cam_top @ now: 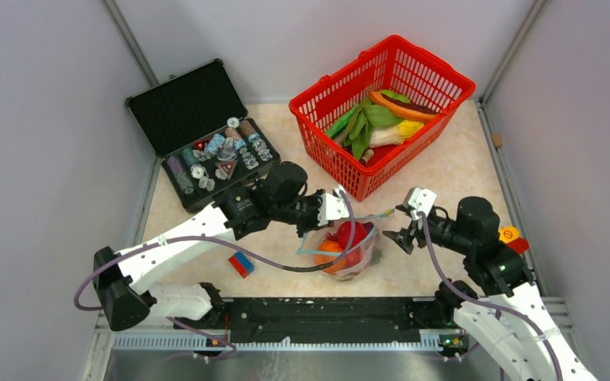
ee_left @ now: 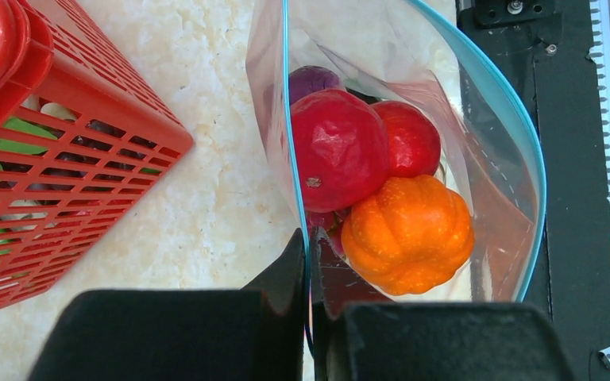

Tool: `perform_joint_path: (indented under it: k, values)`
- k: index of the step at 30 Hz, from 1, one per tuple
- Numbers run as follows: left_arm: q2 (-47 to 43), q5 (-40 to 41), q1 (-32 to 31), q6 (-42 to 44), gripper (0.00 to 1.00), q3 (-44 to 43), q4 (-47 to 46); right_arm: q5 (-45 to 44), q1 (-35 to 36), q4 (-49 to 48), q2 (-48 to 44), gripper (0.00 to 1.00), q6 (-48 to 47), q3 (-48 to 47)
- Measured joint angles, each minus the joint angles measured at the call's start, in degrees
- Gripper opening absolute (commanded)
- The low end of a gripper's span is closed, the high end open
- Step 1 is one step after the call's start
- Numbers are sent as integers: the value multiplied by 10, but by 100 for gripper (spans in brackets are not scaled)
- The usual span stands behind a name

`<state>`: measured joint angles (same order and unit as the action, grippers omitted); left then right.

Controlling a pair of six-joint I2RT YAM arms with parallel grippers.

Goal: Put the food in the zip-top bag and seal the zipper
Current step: Move the zipper food storage bag to the center of the board.

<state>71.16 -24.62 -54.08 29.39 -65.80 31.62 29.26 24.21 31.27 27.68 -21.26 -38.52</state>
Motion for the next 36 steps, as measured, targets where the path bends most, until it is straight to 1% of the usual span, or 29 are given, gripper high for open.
perform_joint_path:
  k: [5, 7, 9, 11, 14, 17, 19, 22, 24, 27, 32, 34, 36]
  values:
    - [0, -1, 0, 9, 0, 0, 1, 14, 0, 27, 10, 58, -53, -17]
    - [-2, -1, 0, 11, 0, 0, 1, 22, 0, 31, 23, 49, -68, -26]
    - [-4, -1, 1, 15, 0, 0, 1, 33, -6, 29, 34, 46, -76, -29]
    - [-8, -3, 2, 19, 0, 0, 2, 52, -22, 29, 44, 44, -82, -29]
    - [-13, -9, 3, 23, 0, 0, 2, 99, -78, 26, 60, 40, -93, -29]
    - [-13, -16, 4, 24, 0, 0, 2, 175, -159, 1, 76, 41, -92, -27]
    - [-13, -18, 5, 25, 0, 0, 1, 240, -215, -24, 95, 46, -99, -27]
    - [-12, -20, 7, 30, 0, 0, 1, 322, -258, -21, 130, 51, -133, -29]
    - [-12, -22, 9, 34, 0, 0, 1, 363, -265, -11, 153, 56, -153, -29]
    - [-10, -26, 12, 38, 0, 0, 2, 399, -266, -8, 163, 60, -173, -28]
    - [5, -30, 17, 46, 0, -16, 10, 455, -266, -19, 155, 62, -197, -26]
    - [10, -30, 19, 50, 0, -25, 17, 456, -266, -21, 144, 61, -195, -25]
    - [11, -30, 21, 52, 0, -29, 21, 439, -266, -19, 133, 60, -191, -25]
